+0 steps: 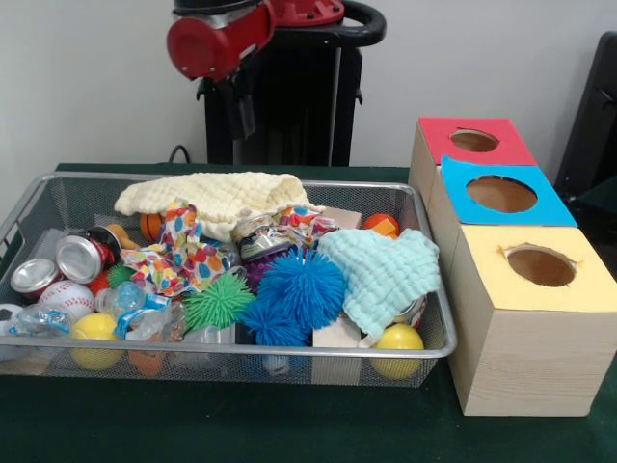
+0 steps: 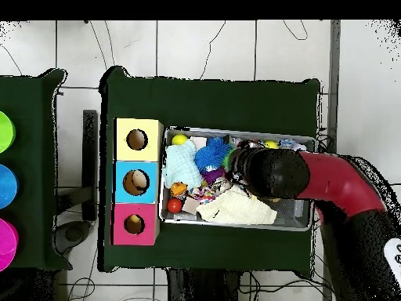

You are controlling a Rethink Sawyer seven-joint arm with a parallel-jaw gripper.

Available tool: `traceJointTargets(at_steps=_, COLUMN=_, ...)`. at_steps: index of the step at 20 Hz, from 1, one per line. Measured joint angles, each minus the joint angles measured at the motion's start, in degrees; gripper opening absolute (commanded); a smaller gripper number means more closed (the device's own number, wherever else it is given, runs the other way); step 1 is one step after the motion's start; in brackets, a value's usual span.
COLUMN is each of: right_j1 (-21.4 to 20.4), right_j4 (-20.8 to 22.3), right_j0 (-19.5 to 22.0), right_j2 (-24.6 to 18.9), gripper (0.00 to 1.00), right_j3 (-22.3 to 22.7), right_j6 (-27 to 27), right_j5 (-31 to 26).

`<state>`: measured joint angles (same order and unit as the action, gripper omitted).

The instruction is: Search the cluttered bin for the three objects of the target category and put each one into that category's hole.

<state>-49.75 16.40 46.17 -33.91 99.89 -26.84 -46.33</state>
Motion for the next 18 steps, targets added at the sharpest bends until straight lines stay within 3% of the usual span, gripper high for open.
traceJointTargets(at_steps=9, right_j1=4.29, right_j4=2.54, right_j0=1.48, right_j2=-0.02, gripper=0.0, right_j3=-3.47, right_j6=0.0, right_j5=0.0)
traceJointTargets(at_steps=18, right_j1=7.07, right_j4=5.42, right_j0=2.66, right_j2=-0.4, gripper=0.0, right_j3=-3.7, right_j6=0.0, right_j5=0.01)
